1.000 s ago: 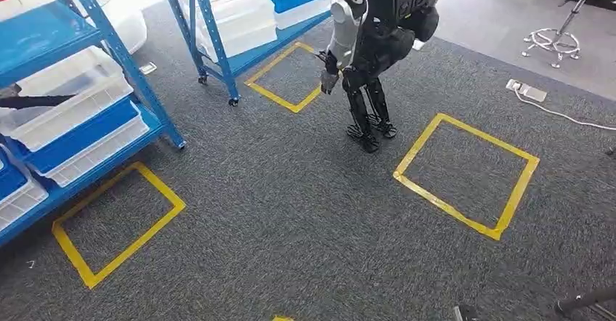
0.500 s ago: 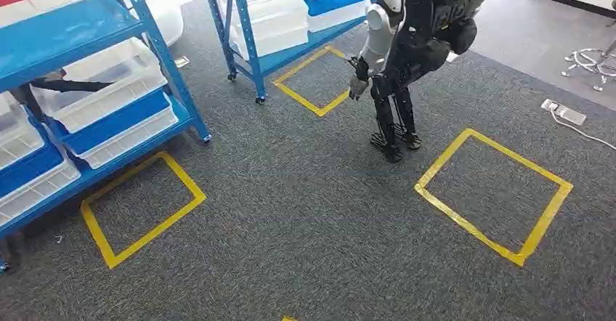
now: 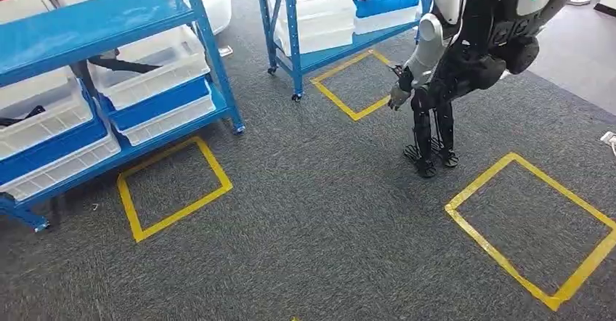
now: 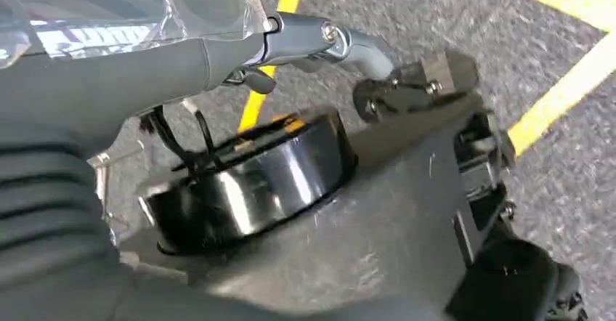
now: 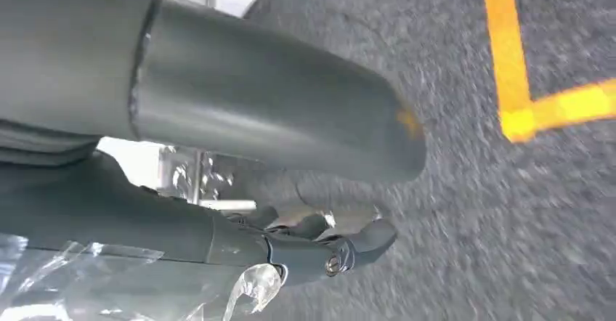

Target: Take the parts from the cabinet and place them on the table.

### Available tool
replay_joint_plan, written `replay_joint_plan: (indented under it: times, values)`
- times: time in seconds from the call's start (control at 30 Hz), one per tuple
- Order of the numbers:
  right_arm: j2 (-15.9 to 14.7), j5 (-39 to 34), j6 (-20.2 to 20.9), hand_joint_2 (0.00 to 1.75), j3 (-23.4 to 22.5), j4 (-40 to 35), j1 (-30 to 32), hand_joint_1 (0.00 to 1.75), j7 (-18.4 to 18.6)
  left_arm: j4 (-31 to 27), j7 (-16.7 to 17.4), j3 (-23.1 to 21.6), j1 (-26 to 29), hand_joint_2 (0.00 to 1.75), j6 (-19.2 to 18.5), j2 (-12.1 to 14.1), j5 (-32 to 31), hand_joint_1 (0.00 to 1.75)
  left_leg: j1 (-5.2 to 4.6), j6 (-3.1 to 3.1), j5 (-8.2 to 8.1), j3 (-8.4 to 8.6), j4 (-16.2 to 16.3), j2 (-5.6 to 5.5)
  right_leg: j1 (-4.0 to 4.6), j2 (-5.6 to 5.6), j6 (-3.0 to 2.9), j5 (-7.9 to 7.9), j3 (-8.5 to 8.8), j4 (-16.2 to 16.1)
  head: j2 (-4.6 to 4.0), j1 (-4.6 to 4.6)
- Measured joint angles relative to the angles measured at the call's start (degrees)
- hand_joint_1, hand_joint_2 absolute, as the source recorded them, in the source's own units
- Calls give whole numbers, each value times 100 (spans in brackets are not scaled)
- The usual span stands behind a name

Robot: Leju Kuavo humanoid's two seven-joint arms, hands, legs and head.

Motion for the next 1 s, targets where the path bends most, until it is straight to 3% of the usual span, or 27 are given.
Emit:
replay_joint_plan:
  times: [0.03,0.07,0.1,0.17,0.2,0.23,0.3,0.33,0.37,0.4,0.5,0.53,0.57,0.6,0.67,0.7,0.73,0.8,0.83,0.87,0.9,1.0]
  values:
    - [18,27,-31,0,31,18,-8,0,-7,0,11,-4,13,175,31,2,-11,0,-4,-41,-78,-24,130,229,0,-56,-22,-1,19,-8,0,-2]
    - [18,40,-60,0,62,37,-12,0,-9,0,33,-18,9,175,57,2,-22,0,-5,-84,-250,-181,429,419,2,-107,-47,-14,27,-7,0,-2]
    - [18,51,-92,0,99,53,-16,0,-9,0,48,-33,1,175,79,2,-31,0,15,-128,-473,-424,890,521,8,-171,-68,-29,32,-7,0,-2]
    - [20,68,-132,0,147,92,-5,0,-20,0,78,-41,0,175,116,2,-37,0,52,-164,-845,-971,1888,592,21,-321,-89,-61,38,-5,0,-2]
    - [22,83,-143,0,173,112,-9,0,-29,0,105,-44,10,175,123,2,-37,0,62,-168,-835,-1097,2074,595,25,-393,-88,-79,50,-5,0,-2]
    - [31,94,-166,0,201,125,-13,0,-46,0,107,-48,22,175,129,2,-37,0,67,-159,-685,-1058,1929,601,29,-460,-87,-99,78,-5,0,-2]
    - [44,112,-186,0,245,129,-20,0,-79,0,118,-55,29,175,140,7,-39,0,58,-109,-155,-621,1016,689,36,-588,-72,-147,161,-8,0,-2]
    - [64,123,-206,0,276,131,-23,0,-114,0,120,-68,24,175,147,7,-42,0,18,-33,122,-310,384,935,44,-659,-56,-176,213,-12,0,-2]
    - [74,125,-237,0,297,142,-22,0,-142,0,120,-87,14,175,151,7,-48,0,-49,27,117,-188,70,1216,69,-710,-23,-211,251,-4,-2,-2]
    - [92,125,-265,0,306,153,-47,0,-175,0,122,-101,4,175,156,7,-55,0,-64,17,105,-194,77,1110,73,-753,10,-232,260,-16,0,0]
    - [114,118,-328,0,372,171,-122,0,-258,0,131,-149,21,175,164,7,-72,0,-81,65,106,-208,58,928,64,-921,93,-263,343,-65,0,-2]
    - [107,112,-353,0,376,175,-97,0,-282,0,142,-151,33,175,164,2,-79,0,25,90,173,-113,-32,861,60,-900,139,-309,372,-24,0,0]
    - [112,110,-359,0,383,188,-134,0,-284,2,144,-155,23,175,166,4,-83,0,3,96,173,-84,-56,747,90,-541,169,-412,305,148,-2,13]
    - [136,105,-368,0,392,199,-82,0,-302,4,151,-160,-7,175,166,15,-90,0,11,130,170,-93,-54,716,53,-337,167,-628,103,543,0,9]
    - [131,107,-379,0,427,234,-83,0,-315,4,151,-184,-17,175,160,7,-98,0,-7,156,164,-88,-52,570,58,-205,157,-1006,-420,1471,0,13]
    - [131,105,-381,0,435,236,-75,0,-315,4,151,-184,-12,175,155,2,-96,0,-12,164,158,-81,-50,495,59,-194,154,-1012,-618,1747,0,13]
    - [131,105,-385,0,442,254,-73,0,-326,4,149,-184,-13,175,147,2,-96,0,-16,162,153,-67,-50,392,57,-190,148,-857,-657,1691,0,11]
    - [127,94,-392,0,457,269,-71,0,-345,4,149,-186,-15,175,131,2,-96,0,-8,138,133,-22,-39,214,48,-139,131,-301,-383,899,0,13]
    - [114,92,-392,0,468,271,-69,0,-352,4,149,-188,-16,175,129,0,-96,0,-5,115,115,-5,-32,147,32,15,130,-47,-190,422,0,11]
    - [112,90,-392,0,481,282,-49,0,-352,4,149,-192,-20,175,129,-2,-96,0,-16,82,92,-18,-13,90,8,358,125,40,-72,35,0,13]
    - [105,90,-394,0,490,295,-56,0,-356,4,151,-192,-27,175,131,-2,-96,0,-48,50,56,-39,24,34,22,278,85,41,-59,14,0,13]
    - [109,88,-400,0,520,295,-116,0,-372,4,227,-197,-30,175,166,0,-107,0,-5,-17,37,-68,6,-89,59,117,-11,16,-36,16,-2,6]
